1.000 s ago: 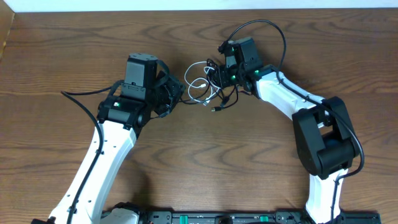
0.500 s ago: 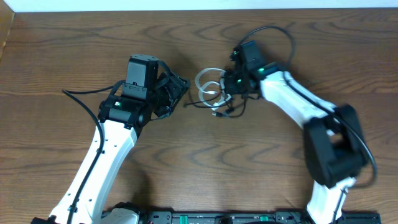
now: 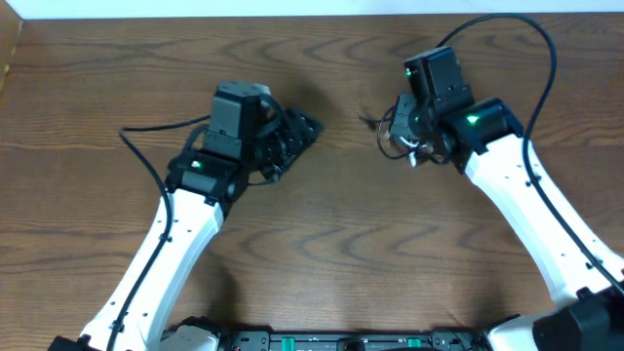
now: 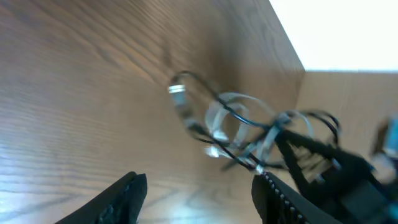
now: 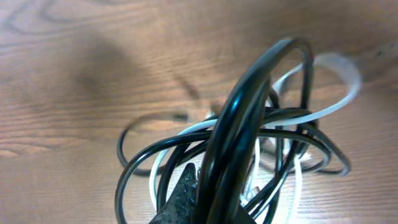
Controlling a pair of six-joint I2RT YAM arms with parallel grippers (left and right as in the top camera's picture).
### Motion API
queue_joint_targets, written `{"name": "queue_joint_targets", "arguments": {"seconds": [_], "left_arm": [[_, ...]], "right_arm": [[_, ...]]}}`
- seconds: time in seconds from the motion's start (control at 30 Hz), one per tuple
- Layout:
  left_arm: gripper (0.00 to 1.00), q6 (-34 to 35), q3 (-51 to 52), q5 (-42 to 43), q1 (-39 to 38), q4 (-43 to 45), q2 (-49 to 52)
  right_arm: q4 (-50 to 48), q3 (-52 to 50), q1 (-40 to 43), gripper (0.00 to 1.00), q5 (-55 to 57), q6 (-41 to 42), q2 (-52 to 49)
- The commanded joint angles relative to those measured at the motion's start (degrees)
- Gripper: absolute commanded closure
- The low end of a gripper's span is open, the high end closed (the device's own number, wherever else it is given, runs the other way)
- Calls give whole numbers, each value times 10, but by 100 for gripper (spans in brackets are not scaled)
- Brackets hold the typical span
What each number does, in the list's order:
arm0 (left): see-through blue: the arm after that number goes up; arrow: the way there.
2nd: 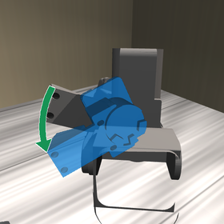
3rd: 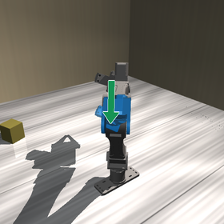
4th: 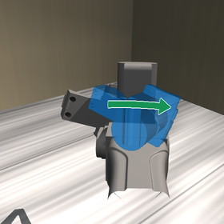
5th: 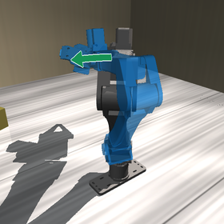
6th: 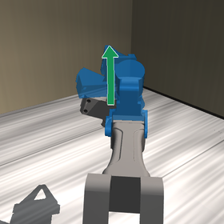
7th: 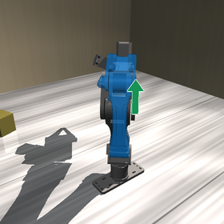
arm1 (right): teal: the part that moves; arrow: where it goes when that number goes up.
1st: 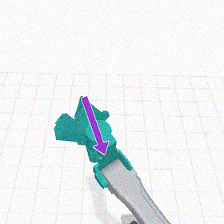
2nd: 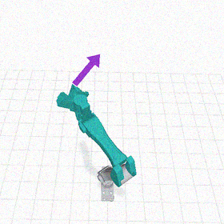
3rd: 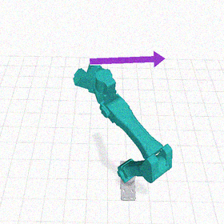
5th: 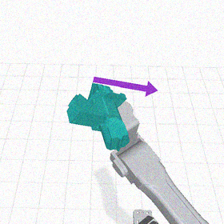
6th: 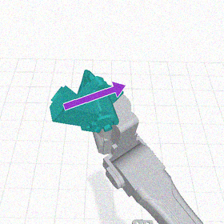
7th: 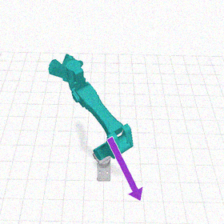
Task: Untangle cables
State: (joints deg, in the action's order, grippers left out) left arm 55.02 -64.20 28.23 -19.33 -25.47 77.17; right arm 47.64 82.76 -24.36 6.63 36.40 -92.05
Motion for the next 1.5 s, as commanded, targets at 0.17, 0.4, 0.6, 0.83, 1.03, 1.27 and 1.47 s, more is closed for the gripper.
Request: {"name": "queue_joint_targets", "arguments": {"seconds": [0.17,0.4,0.6,0.83,1.03,1.27,1.47], "left_arm": [[41,-89,-1,59,-31,38,3],[41,-104,-1,61,-33,40,9],[41,-109,-1,62,-53,49,41],[41,-117,-1,63,-68,87,64],[45,-117,-1,65,-68,86,88],[57,-117,-1,67,-68,85,105],[67,-117,-1,64,-68,98,105]], "right_arm": [[-16,1,5,99,-127,21,-3],[-26,1,18,99,-239,21,-3],[-41,1,19,99,-290,22,-3],[-42,1,22,99,-312,21,-3],[-47,1,23,99,-325,21,-3],[-48,1,23,99,-343,17,-3],[-50,1,23,99,-367,17,-3]]}}
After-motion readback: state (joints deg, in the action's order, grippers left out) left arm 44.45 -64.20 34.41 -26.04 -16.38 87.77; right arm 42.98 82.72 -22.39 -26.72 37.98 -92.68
